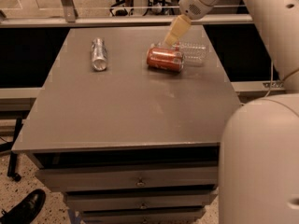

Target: Place water bottle upright

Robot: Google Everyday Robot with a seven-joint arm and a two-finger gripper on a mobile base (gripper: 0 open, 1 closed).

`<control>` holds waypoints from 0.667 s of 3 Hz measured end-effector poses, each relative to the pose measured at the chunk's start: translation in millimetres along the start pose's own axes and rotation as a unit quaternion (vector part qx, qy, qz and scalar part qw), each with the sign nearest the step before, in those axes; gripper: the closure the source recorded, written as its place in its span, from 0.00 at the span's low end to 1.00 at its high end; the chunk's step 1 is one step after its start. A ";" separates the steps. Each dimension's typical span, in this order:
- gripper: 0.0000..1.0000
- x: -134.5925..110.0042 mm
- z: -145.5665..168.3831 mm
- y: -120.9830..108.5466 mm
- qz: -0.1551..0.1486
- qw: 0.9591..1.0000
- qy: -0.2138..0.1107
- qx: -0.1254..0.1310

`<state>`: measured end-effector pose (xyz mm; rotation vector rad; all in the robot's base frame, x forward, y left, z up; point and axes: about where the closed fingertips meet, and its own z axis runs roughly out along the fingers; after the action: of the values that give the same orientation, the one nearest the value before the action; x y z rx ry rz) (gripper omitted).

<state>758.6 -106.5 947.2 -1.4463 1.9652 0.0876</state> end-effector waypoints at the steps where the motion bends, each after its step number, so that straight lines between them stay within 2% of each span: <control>1: 0.00 0.5 11.9 -23.0 0.010 1.000 0.004 0.023; 2: 0.00 13.2 25.1 -36.9 0.021 0.999 0.020 0.038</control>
Offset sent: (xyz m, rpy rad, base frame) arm 0.0579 -0.0281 -0.0123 -0.0417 -0.0421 -0.1327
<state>800.6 -120.4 933.0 -1.3687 2.0089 0.0022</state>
